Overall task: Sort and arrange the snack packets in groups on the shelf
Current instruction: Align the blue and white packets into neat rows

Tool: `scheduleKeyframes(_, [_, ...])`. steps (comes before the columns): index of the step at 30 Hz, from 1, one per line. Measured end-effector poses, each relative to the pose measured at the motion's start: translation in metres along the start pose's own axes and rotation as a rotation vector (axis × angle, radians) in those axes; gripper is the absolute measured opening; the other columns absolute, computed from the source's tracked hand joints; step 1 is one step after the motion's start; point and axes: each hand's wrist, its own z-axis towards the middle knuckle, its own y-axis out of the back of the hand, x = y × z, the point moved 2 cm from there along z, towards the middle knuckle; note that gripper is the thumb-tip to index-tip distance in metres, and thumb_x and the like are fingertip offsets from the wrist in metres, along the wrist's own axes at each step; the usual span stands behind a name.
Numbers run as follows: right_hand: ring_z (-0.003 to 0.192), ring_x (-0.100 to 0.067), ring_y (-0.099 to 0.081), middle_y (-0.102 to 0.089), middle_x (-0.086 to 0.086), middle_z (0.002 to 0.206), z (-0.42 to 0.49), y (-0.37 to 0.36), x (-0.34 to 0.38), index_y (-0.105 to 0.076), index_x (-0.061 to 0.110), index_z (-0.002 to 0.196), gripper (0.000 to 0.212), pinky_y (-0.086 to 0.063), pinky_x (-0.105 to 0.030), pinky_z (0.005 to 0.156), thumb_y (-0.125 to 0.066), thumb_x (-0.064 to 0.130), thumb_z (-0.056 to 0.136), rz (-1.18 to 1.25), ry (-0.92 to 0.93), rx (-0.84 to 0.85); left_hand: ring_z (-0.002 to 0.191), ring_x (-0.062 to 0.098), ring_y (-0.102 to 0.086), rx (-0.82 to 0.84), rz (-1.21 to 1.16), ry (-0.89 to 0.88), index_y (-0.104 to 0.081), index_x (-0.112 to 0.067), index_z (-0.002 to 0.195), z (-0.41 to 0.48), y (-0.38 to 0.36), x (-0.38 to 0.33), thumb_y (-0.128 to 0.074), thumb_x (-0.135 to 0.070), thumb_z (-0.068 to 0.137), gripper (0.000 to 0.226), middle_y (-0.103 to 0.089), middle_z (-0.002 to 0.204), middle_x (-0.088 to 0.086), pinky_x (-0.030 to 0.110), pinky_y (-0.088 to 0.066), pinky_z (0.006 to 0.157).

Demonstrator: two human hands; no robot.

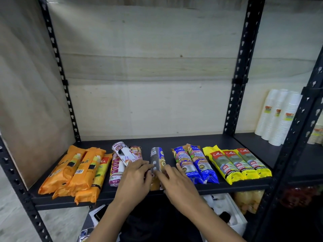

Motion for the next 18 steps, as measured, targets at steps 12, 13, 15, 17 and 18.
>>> scheduleKeyframes(12, [0.085, -0.016, -0.057, -0.05, 0.003, 0.103, -0.006, 0.046, -0.003, -0.061, 0.023, 0.111, 0.018, -0.05, -0.03, 0.067, -0.05, 0.024, 0.096, 0.136, -0.019, -0.163, 0.112, 0.005, -0.057, -0.032, -0.145, 0.023, -0.069, -0.025, 0.115, 0.0, 0.008, 0.002, -0.053, -0.023, 0.097, 0.024, -0.067, 0.116, -0.013, 0.029, -0.047, 0.098])
scheduleKeyframes(13, [0.083, -0.014, -0.056, -0.05, 0.003, 0.103, -0.004, 0.058, -0.006, -0.062, 0.022, 0.111, 0.02, -0.05, -0.029, 0.067, -0.048, 0.024, 0.098, 0.195, -0.027, -0.2, 0.115, 0.006, -0.056, -0.028, -0.14, 0.022, -0.068, -0.025, 0.117, 0.001, 0.007, 0.001, -0.053, -0.023, 0.097, 0.026, -0.067, 0.118, -0.012, 0.03, -0.047, 0.099])
scheduleKeyframes(15, [0.084, -0.012, -0.056, -0.048, 0.004, 0.105, 0.007, 0.081, -0.013, -0.062, 0.022, 0.11, 0.019, -0.05, -0.027, 0.069, -0.046, 0.022, 0.099, 0.309, -0.05, -0.271, 0.12, 0.008, -0.054, -0.006, -0.128, 0.017, -0.067, -0.025, 0.121, 0.003, 0.005, 0.001, -0.051, -0.025, 0.097, 0.028, -0.066, 0.123, -0.01, 0.031, -0.047, 0.101])
scheduleKeyframes(17, [0.088, -0.009, -0.056, -0.049, 0.005, 0.107, 0.025, 0.101, -0.022, -0.063, 0.02, 0.111, 0.019, -0.05, -0.024, 0.071, -0.047, 0.018, 0.1, 0.384, -0.106, -0.299, 0.121, 0.009, -0.054, 0.011, -0.118, 0.008, -0.066, -0.025, 0.122, 0.005, 0.004, 0.001, -0.051, -0.028, 0.097, 0.029, -0.065, 0.124, -0.009, 0.033, -0.048, 0.101])
scheduleKeyframes(18, [0.09, -0.007, -0.056, -0.049, 0.005, 0.108, 0.036, 0.108, -0.028, -0.063, 0.02, 0.112, 0.02, -0.05, -0.02, 0.071, -0.047, 0.017, 0.1, 0.422, -0.144, -0.282, 0.12, 0.009, -0.054, 0.015, -0.11, 0.004, -0.066, -0.024, 0.122, 0.005, 0.003, 0.001, -0.051, -0.029, 0.097, 0.03, -0.065, 0.123, -0.009, 0.033, -0.048, 0.1])
